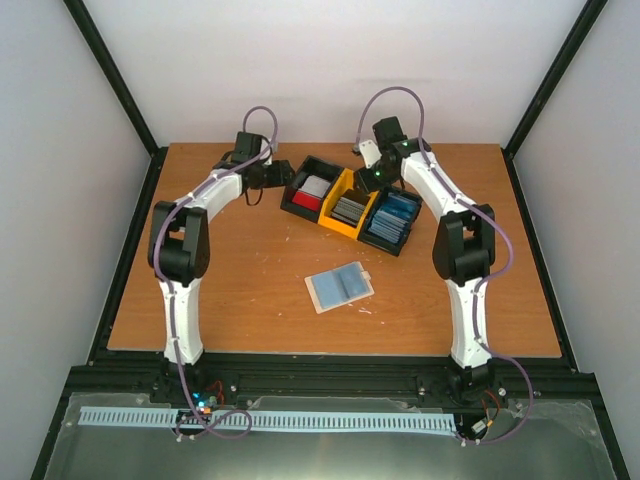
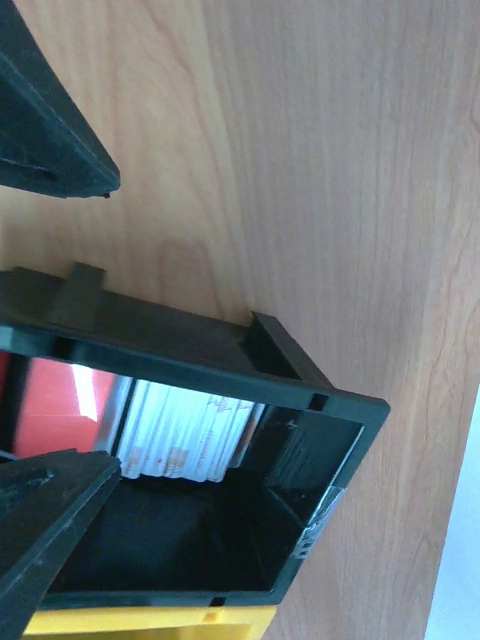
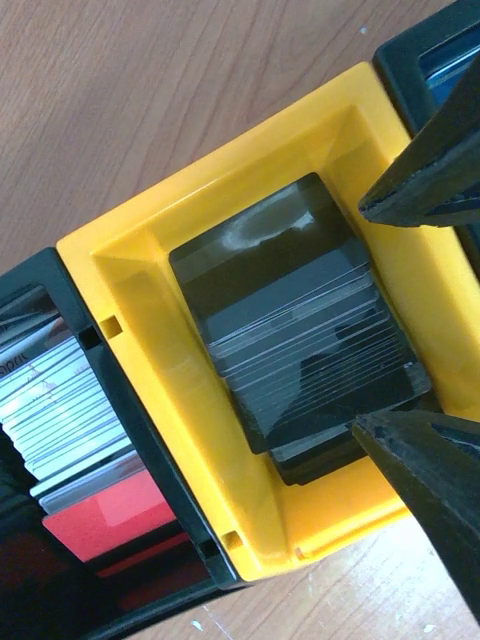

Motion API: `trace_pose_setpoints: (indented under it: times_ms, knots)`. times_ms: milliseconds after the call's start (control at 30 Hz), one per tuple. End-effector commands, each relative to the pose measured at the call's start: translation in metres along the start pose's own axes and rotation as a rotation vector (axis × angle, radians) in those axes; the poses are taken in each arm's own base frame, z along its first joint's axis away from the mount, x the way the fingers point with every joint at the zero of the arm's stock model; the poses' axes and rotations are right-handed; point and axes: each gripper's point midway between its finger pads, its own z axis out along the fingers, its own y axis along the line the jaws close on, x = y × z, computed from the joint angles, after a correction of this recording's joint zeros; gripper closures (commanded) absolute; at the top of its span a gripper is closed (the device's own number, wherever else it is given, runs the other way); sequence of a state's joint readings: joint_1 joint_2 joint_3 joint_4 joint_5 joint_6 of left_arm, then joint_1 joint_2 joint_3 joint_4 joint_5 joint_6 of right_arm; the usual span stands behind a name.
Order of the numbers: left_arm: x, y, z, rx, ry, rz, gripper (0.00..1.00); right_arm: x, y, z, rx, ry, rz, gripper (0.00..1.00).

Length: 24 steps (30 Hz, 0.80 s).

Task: Put the credit cards into the card holder
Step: Adjust the storage box at the center of the board.

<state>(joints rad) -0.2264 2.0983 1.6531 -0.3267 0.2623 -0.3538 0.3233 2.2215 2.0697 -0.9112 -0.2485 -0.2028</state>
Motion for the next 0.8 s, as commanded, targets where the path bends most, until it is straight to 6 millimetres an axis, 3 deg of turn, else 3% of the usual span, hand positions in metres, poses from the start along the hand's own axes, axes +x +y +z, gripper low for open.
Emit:
trace_pose_setpoints:
  times_ms: [0,100,233,367,500,767]
  knots:
    - [-0.006,-0.009,0.020,0.064,0.054,0.046,0.30,-0.015,0.007,0.008,-0.018,-0.041,0.011,0.49]
    - [0.001,-0.009,0.033,0.091,0.086,0.045,0.34,-0.014,0.015,0.015,-0.035,-0.038,0.006,0.49]
    - [0.009,-0.021,0.035,0.175,0.111,0.056,0.42,-0.012,0.023,0.023,-0.060,-0.028,-0.001,0.48]
    - [0.021,-0.022,0.033,0.198,0.139,0.061,0.58,0.000,0.031,0.038,-0.079,0.015,-0.048,0.48]
    - [0.038,-0.022,0.031,0.175,0.168,0.076,0.77,0.007,0.018,0.056,0.006,0.045,-0.060,0.48]
    - [0.058,-0.024,0.022,0.149,0.194,0.090,0.84,0.007,-0.011,0.068,0.152,0.056,-0.050,0.49]
